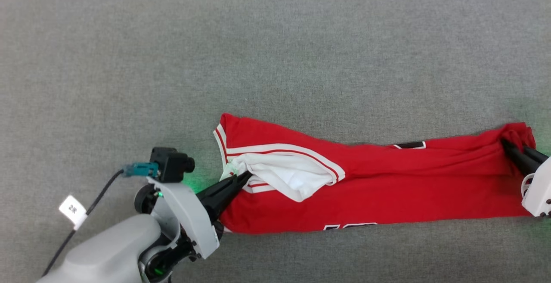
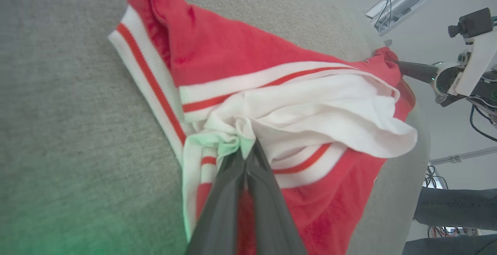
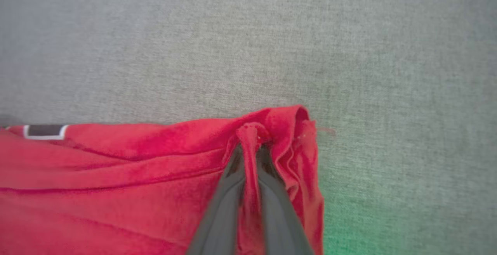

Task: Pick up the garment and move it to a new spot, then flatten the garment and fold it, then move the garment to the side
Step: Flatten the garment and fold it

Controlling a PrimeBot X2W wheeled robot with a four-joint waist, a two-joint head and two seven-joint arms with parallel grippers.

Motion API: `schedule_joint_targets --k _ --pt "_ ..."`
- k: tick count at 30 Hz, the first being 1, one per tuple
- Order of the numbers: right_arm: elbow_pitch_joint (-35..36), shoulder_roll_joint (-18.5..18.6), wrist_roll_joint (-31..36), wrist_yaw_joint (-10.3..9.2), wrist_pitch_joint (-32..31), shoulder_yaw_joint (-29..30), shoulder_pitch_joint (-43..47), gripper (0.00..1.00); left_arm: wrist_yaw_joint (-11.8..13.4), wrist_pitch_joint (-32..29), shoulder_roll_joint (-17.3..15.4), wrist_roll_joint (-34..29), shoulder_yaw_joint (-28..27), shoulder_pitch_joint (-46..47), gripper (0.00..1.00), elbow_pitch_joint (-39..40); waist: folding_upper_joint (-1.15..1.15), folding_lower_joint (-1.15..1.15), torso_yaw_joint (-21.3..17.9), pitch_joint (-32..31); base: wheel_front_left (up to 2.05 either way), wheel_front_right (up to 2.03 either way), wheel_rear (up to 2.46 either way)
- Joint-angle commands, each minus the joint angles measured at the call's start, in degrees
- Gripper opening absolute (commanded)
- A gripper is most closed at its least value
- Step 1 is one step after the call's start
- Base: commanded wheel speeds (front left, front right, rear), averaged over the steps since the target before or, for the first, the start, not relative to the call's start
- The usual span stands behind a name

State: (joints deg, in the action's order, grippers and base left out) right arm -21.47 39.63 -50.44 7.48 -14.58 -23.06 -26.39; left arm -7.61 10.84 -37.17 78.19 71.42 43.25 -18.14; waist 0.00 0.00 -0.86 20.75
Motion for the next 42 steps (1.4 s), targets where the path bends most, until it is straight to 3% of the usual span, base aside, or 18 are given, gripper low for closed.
schedule_joint_targets --k 1,2,3,10,14,19,28,33,35,36,42 --pt "0.77 -0.26 -1.12 0.01 0.18 -0.44 0.92 1.00 0.31 0.41 0.22 1.03 0.77 -3.12 0.71 -0.55 0.00 0.00 0.18 -1.33 0.00 0.00 0.00" --pt "1.35 0.29 -1.40 0.01 0.23 -0.21 1.09 1.00 0.29 0.97 0.03 1.28 0.45 -3.24 0.91 0.05 0.00 0.00 0.32 -1.80 0.00 0.00 0.00" --pt "1.94 0.82 -1.75 0.01 0.23 0.09 1.30 1.00 0.28 1.65 -0.20 1.58 -0.06 -3.42 1.00 0.82 0.00 0.00 0.47 -2.28 0.00 0.00 0.00" --pt "5.56 3.79 -4.56 0.01 -1.66 2.98 3.67 1.00 0.25 4.17 -1.42 2.41 -6.12 -6.35 1.00 6.53 0.00 0.00 2.27 -5.34 0.00 0.00 0.00" --pt "5.67 5.25 -5.51 0.01 -3.17 5.56 5.90 1.00 0.84 4.30 -0.06 -1.01 -14.83 -10.35 1.00 7.90 0.00 0.00 4.11 -6.52 0.00 0.00 0.00" --pt "3.59 6.04 -6.85 0.01 -6.70 8.92 9.71 1.00 4.24 4.23 4.59 -9.62 -26.10 -17.96 1.00 6.79 0.00 0.00 6.58 -7.24 0.00 0.00 0.00" --pt "0.29 5.19 -8.52 0.01 -12.43 15.05 14.41 1.00 3.68 4.25 12.89 -23.13 -43.42 -29.63 1.00 5.05 0.00 0.00 9.40 -7.30 0.00 0.00 0.00" --pt "-1.10 3.67 -7.86 0.01 -17.17 16.62 14.82 1.00 5.61 4.25 16.62 -38.74 -52.62 -31.02 1.00 7.75 0.00 0.00 9.88 -7.40 0.00 0.00 0.00" --pt "-1.26 3.17 -7.67 0.01 -18.08 16.74 14.55 1.00 5.91 4.24 17.95 -41.79 -54.56 -31.60 1.00 8.58 0.00 0.00 9.86 -7.45 0.00 0.00 0.00" --pt "-1.68 2.22 -7.04 0.01 -20.10 16.89 14.05 1.00 5.91 4.25 19.58 -48.50 -57.38 -32.44 1.00 10.34 0.00 0.00 9.81 -7.65 0.00 0.00 0.00" --pt "-2.73 -0.33 -4.25 0.01 -24.39 18.25 13.06 1.00 4.35 4.25 23.98 -60.56 -62.49 -34.28 1.00 12.29 0.00 0.00 9.38 -8.01 0.00 0.00 0.00"
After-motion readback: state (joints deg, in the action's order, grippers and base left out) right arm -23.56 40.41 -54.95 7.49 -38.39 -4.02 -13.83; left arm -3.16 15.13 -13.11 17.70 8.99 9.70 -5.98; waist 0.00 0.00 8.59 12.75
